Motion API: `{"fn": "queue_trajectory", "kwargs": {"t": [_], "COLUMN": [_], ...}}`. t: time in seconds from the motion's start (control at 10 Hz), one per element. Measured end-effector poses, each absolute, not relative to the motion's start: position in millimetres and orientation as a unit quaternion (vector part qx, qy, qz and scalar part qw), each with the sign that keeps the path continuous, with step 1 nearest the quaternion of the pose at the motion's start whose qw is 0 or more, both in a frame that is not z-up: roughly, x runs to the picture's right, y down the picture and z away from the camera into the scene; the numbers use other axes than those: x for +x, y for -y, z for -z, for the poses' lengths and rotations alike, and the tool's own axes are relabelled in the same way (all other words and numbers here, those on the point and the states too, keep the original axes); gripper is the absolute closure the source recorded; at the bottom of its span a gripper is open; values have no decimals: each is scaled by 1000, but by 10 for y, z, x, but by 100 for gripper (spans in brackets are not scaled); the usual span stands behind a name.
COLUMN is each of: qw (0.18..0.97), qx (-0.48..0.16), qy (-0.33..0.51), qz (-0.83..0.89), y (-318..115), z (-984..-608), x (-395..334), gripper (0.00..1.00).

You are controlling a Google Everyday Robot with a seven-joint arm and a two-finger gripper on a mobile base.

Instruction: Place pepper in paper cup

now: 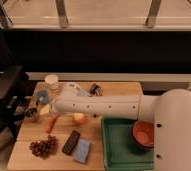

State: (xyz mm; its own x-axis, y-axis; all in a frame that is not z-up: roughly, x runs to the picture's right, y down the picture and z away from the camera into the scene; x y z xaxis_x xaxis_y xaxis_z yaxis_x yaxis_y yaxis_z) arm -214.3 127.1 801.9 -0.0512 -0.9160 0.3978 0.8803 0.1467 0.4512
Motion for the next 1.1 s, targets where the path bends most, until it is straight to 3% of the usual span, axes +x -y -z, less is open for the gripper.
{"fn": "queue_trajectory", "kwargs": {"t": [0.6, 1.1], "qw": [692, 688], "qx": [22, -30], "qy": [334, 319], "qz": [640, 651], "y": [-1315, -1536], "z": [-8047, -8268], "x": [-2161, -2299], "gripper": [20, 20]}}
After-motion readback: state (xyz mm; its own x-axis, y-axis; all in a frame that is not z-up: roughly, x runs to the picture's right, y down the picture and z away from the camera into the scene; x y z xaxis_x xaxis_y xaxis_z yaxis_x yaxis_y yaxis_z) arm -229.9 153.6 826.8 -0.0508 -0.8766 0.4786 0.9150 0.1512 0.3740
